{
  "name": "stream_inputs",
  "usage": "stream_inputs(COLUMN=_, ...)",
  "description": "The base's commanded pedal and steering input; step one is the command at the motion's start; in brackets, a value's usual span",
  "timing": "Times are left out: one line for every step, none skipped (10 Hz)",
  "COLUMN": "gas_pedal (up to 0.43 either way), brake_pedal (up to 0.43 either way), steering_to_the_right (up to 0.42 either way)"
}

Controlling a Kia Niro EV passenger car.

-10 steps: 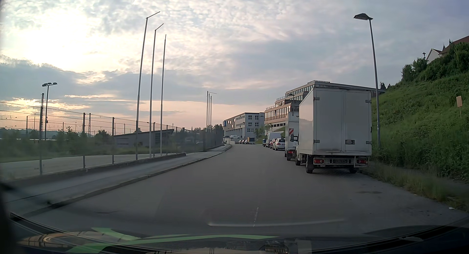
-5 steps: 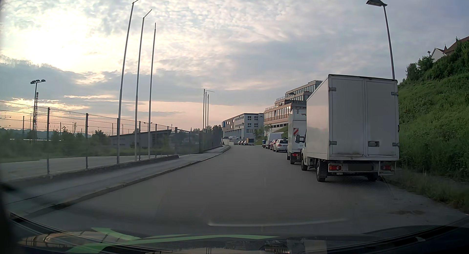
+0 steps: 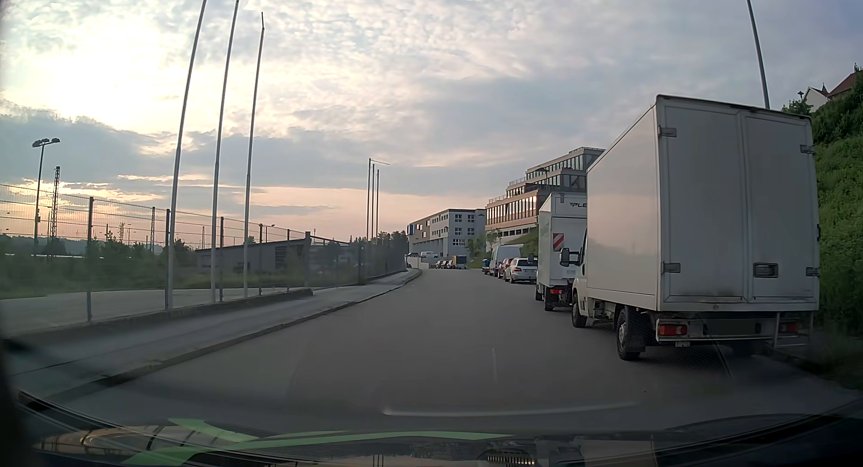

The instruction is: Follow the waypoints while adhering to traffic rules and regulations

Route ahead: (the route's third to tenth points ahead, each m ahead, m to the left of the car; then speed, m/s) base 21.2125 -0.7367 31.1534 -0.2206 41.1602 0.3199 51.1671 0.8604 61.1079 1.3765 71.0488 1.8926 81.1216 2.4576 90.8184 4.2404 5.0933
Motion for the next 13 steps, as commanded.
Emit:
stream_inputs(gas_pedal=0.157, brake_pedal=0.0, steering_to_the_right=0.001)
stream_inputs(gas_pedal=0.157, brake_pedal=0.0, steering_to_the_right=0.001)
stream_inputs(gas_pedal=0.157, brake_pedal=0.0, steering_to_the_right=0.001)
stream_inputs(gas_pedal=0.157, brake_pedal=0.0, steering_to_the_right=0.003)
stream_inputs(gas_pedal=0.157, brake_pedal=0.0, steering_to_the_right=0.002)
stream_inputs(gas_pedal=0.157, brake_pedal=0.0, steering_to_the_right=0.003)
stream_inputs(gas_pedal=0.157, brake_pedal=0.0, steering_to_the_right=0.003)
stream_inputs(gas_pedal=0.157, brake_pedal=0.0, steering_to_the_right=0.003)
stream_inputs(gas_pedal=0.157, brake_pedal=0.0, steering_to_the_right=0.001)
stream_inputs(gas_pedal=0.157, brake_pedal=0.0, steering_to_the_right=0.001)
stream_inputs(gas_pedal=0.15, brake_pedal=0.0, steering_to_the_right=0.001)
stream_inputs(gas_pedal=0.15, brake_pedal=0.0, steering_to_the_right=0.001)
stream_inputs(gas_pedal=0.15, brake_pedal=0.0, steering_to_the_right=0.001)
